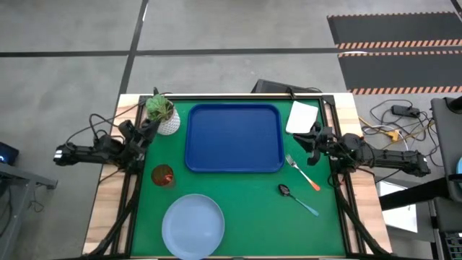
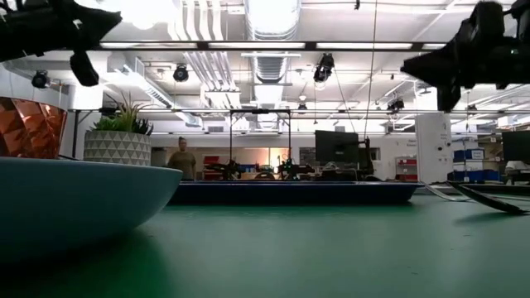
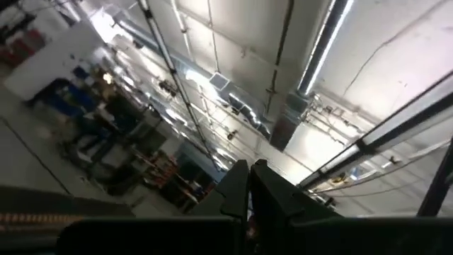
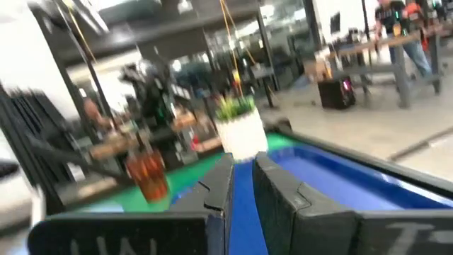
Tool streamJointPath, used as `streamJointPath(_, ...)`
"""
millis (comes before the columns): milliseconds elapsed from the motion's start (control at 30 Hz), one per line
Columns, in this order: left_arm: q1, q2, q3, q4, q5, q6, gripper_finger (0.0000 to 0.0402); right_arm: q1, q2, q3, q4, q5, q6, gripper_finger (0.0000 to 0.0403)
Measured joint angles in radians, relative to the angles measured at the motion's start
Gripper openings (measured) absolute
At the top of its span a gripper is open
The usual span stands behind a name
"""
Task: Pick and place plate/cup/fork/spoon on tray
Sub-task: Put the blue plate on the left of the blue tray
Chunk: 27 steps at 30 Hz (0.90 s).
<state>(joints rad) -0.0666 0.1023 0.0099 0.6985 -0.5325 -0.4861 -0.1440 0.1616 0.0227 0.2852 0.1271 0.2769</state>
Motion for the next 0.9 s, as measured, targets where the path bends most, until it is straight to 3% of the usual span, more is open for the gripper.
streamJointPath(200,0.0,0.141,0.055,0.002,0.146,-0.086,0.0,0.0,0.0,0.0,0.161,-0.015,-0.058,0.0043)
streamJointPath(500,-0.002,0.441,0.302,0.016,0.258,-0.062,0.0,0.0,-0.002,0.0,0.32,-0.022,-0.195,0.0043)
streamJointPath(733,-0.035,0.725,0.492,-0.054,0.271,-0.063,0.0,0.0,-0.004,0.0,0.327,-0.022,-0.234,0.0043)
streamJointPath(900,-0.073,0.879,0.667,-0.222,0.272,-0.13,0.0,0.0,-0.003,0.0,0.326,-0.022,-0.238,0.0043)
